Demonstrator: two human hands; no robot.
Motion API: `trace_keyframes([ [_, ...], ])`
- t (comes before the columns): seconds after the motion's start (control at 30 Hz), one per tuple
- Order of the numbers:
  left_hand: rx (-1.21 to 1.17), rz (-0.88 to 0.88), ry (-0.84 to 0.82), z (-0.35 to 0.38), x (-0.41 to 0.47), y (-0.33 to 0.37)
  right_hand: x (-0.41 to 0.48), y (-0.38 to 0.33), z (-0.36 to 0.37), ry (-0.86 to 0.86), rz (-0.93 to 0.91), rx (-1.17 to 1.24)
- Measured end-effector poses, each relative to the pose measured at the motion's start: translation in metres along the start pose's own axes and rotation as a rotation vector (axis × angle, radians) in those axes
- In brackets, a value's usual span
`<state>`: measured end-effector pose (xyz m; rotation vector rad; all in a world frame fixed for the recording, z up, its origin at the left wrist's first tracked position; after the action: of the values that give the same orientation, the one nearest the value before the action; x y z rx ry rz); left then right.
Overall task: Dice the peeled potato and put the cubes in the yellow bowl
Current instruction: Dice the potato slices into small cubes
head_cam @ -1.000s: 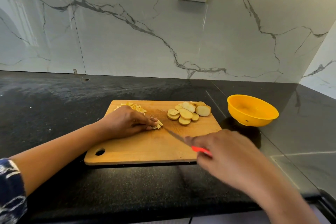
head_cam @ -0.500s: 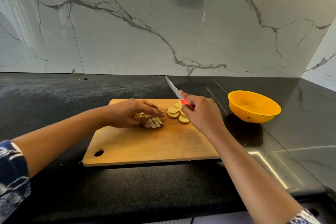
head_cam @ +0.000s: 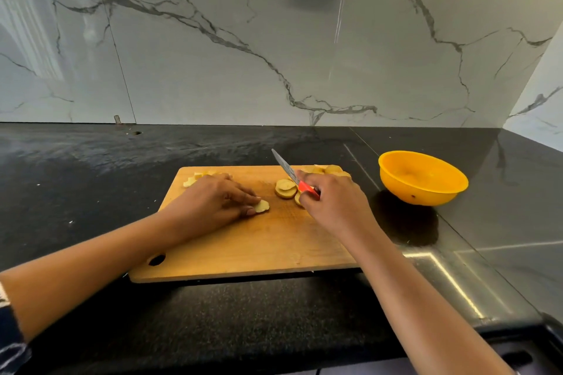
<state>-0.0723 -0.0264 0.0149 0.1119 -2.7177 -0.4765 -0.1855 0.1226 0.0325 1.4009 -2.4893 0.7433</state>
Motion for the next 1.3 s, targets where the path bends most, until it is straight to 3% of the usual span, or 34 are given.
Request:
trace_keyframes([
  [0.2,0.05,-0.128,0.184,0.002,-0.004,0.011,-0.018,-0.02,-0.011,0.028,-0.045,-0.063],
  [0.43,-0.021,-0.201,0.151,-0.002,-0.01,0.01,-0.058,-0.025,-0.016,-0.062,-0.01,-0.194],
  [0.6,-0.044,-0.146,0.047,-0.003,-0.012,0.006,-0.062,-0.027,-0.009,-0.093,0.007,-0.221],
  [0.77,0.007,0.043,0.078,-0.002,-0.01,0.01,-0.063,-0.033,0.0,-0.116,0.018,-0.236],
  [1.3,0.115,0.088,0.156,0.0,-0.01,0.012,-0.059,-0.048,0.008,-0.136,0.02,-0.279],
])
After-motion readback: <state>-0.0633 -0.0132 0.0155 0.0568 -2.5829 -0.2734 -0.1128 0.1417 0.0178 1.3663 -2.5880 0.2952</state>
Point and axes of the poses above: each hand's wrist, its own x-axis towards the middle knuckle, its own z-axis out of the palm, y = z × x, the point moved 6 cm from there along x, towards the middle knuckle, and after that the axes turned 1 degree about -x, right-handed, at the moved point
